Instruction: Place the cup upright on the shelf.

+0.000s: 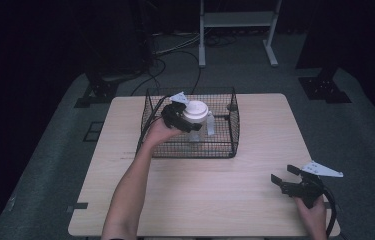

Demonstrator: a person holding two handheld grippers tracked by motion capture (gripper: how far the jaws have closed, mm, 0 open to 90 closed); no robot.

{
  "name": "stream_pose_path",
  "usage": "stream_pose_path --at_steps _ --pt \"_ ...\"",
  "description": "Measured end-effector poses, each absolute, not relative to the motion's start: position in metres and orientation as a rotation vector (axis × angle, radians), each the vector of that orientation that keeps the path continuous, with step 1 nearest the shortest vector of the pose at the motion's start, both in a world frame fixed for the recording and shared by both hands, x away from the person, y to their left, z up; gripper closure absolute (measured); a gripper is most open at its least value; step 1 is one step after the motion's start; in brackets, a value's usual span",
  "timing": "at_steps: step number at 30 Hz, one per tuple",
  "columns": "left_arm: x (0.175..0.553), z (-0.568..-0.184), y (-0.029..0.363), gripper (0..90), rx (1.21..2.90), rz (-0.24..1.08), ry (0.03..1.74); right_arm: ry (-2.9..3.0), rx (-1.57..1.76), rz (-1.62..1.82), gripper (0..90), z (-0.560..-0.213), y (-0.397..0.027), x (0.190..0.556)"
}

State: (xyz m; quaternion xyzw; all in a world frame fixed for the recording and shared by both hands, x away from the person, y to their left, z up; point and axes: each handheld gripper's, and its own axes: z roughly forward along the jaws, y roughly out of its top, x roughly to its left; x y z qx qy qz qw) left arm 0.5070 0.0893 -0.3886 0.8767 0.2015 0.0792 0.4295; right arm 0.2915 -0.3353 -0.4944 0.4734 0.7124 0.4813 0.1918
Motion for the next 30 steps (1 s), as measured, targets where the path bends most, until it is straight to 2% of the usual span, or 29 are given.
stream_pose_path --at_steps 8,30 --pt "0.5083 -0.3887 0.0896 13.6 2.173 0.2 0.506 1.991 1.337 1.382 14.3 -0.4946 -0.3385 0.2919" --pt "0.5011 -0.3834 0.0971 3.6 2.184 0.194 0.527 2.003 1.331 1.371 14.4 -0.4947 -0.3372 0.292"
